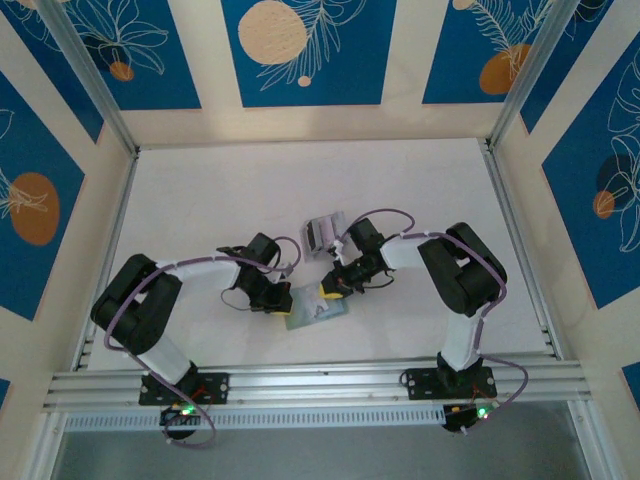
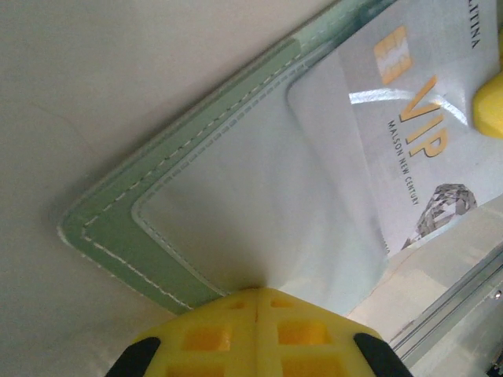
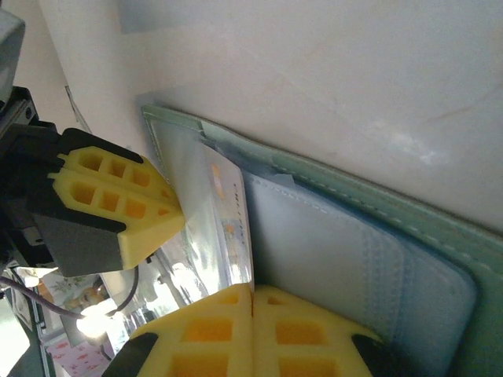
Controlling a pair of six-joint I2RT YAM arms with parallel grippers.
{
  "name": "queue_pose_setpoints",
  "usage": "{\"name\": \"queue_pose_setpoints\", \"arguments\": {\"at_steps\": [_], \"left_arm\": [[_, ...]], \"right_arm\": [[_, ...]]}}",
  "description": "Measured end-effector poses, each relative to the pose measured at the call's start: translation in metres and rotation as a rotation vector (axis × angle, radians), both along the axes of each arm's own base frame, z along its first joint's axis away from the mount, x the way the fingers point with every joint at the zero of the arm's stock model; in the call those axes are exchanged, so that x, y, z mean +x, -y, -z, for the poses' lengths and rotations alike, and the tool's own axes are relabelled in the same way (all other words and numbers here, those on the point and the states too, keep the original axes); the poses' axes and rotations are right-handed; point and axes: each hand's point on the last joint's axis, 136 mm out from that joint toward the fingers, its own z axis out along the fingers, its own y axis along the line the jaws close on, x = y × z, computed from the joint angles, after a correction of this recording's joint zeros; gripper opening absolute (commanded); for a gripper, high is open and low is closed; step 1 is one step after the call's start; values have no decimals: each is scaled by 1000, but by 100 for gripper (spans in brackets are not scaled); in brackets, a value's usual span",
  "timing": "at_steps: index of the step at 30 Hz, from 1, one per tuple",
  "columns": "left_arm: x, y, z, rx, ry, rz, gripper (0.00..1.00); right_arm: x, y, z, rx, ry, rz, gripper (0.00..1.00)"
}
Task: Put the credit cards into the card holder
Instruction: Insert the credit card into the card slot.
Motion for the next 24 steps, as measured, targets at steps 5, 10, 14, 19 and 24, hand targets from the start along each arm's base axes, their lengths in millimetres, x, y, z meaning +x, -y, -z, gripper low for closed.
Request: {"name": "queue_pose_setpoints", "arguments": {"at_steps": [5, 10, 14, 19, 24], "left_arm": [[0, 0, 0, -2, -1, 1, 5], [0, 0, 0, -2, -1, 0, 5], [-1, 0, 0, -4, 1, 1, 5], [-1, 0, 0, -9, 7, 1, 5], [-1, 0, 0, -12, 7, 1, 5]], "right_arm": [[0, -1, -1, 0, -16, 13, 4], [0, -1, -1, -3, -36, 30, 3], [1, -1, 0, -7, -54, 47, 2], [1, -2, 0, -8, -66, 71, 2], [1, -2, 0, -17, -80, 98, 2]]}}
